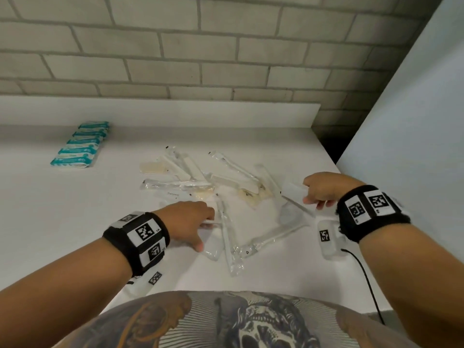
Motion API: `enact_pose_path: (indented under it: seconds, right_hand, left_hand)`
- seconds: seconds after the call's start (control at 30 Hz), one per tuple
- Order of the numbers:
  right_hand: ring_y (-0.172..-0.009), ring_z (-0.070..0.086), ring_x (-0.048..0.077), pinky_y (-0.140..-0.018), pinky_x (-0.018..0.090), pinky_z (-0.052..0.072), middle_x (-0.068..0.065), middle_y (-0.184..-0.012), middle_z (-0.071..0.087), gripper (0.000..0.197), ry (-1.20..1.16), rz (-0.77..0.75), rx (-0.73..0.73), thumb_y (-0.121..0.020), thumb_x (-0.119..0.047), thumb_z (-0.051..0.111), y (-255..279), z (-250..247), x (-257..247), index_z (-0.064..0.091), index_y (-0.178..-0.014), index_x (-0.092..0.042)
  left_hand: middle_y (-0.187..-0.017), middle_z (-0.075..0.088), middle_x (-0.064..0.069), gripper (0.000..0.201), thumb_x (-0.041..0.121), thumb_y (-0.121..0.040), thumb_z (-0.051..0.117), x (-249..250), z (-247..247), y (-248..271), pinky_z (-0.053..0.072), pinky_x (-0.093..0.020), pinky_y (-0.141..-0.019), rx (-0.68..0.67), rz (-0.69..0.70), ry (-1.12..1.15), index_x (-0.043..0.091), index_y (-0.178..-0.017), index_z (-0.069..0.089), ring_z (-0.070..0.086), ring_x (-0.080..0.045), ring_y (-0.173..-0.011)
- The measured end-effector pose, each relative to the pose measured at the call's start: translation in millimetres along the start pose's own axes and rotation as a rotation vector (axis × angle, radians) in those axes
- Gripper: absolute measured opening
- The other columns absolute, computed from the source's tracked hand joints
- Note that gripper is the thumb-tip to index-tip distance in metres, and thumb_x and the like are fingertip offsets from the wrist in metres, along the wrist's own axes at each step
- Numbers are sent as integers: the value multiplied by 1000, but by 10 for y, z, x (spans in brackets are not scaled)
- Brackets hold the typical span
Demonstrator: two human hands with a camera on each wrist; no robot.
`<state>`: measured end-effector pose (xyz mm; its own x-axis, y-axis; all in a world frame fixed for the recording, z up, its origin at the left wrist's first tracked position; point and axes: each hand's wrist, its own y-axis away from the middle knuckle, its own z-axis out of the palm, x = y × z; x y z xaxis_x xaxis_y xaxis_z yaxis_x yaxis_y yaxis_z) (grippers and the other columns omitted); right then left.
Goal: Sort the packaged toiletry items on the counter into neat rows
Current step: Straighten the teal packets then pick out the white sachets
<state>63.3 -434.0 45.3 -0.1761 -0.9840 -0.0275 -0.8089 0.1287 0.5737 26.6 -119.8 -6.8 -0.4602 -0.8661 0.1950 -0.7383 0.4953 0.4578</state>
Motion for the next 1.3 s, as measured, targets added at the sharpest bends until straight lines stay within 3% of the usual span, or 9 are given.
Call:
enact_pose_path:
  seconds: [0.17, 0.27, 0.37, 0.53, 0.7, 0.8, 0.97, 1.1, 1.3]
  right_hand:
    - [-75, 69, 21, -58, 27, 49, 4, -99, 68, 59, -12, 31, 17, -72, -52, 74, -25, 343, -107, 53, -107, -10]
    - [-90, 65, 25, -72, 33, 55, 9, -112, 63, 80, -38, 21, 72, -69, -50, 79, -71, 458, -218, 43, -123, -4]
    - [-98, 62, 26, -84, 36, 52, 9, -112, 62, 62, -29, -112, 116, -74, -38, 75, -124, 471, -313, 49, -122, -7]
    - [-90, 54, 22, -75, 27, 41, 7, -105, 58, 33, -62, -148, 165, -83, -29, 65, -177, 323, -330, 55, -109, -12]
    - [-92, 60, 23, -73, 28, 47, 7, -106, 62, 50, 82, -109, 120, -78, -40, 69, -278, 436, -489, 55, -116, -10]
    - [-93, 60, 27, -74, 31, 47, 12, -110, 60, 62, 31, -108, 166, -76, -21, 74, -311, 486, -656, 41, -126, -6]
    - [-87, 57, 25, -72, 30, 44, 9, -105, 61, 35, -4, -175, 241, -86, -9, 58, -352, 304, -682, 48, -119, -7]
    - [-95, 59, 27, -76, 31, 47, 8, -106, 62, 20, 115, -180, 303, -87, -20, 56, -306, -97, -785, 61, -102, -8]
    - [-99, 61, 24, -83, 31, 51, 7, -119, 61, 42, 312, -235, 136, -86, -29, 62, -320, -45, -1090, 59, -120, -4]
  left_hand:
    - [-83, 51, 12, 48, 45, -67, 77, 60, -7, -25, 37, -26, -61, 27, -61, -74, 25, -101, 50, 52, -14, -82]
    - [-80, 50, 9, 33, 44, -75, 70, 44, -13, -19, 32, -24, -56, 32, -65, -92, 22, -89, 50, 50, -14, -79]
    - [-82, 53, 5, 26, 41, -82, 63, 9, -72, 31, 32, -24, -57, 37, -65, -43, 18, -82, 50, 49, -16, -78]
    - [-101, 56, 6, 21, 39, -91, 51, -194, -254, 90, 42, -29, -77, 249, -194, 97, 19, -98, 51, 55, -19, -94]
    - [-90, 54, 6, 17, 38, -89, 50, -246, -181, 10, 41, -28, -73, 162, -180, 148, 22, -92, 48, 53, -16, -84]
    - [-84, 64, 7, 22, 41, -84, 54, -64, -39, -10, 47, -29, -67, 55, -28, 282, 22, -93, 59, 61, -15, -77]
    - [-135, 53, 3, 52, 49, -91, 50, -226, -119, 30, 43, -34, -98, 231, -92, 286, 23, -136, 46, 52, -20, -122]
    - [-122, 57, -9, 43, 42, -96, 47, -647, -272, 109, 42, -36, -93, 401, -299, 239, 7, -119, 53, 55, -28, -113]
    - [-105, 58, 5, 28, 40, -95, 45, -806, -167, 142, 40, -29, -80, 195, -235, 197, 15, -106, 52, 56, -20, -99]
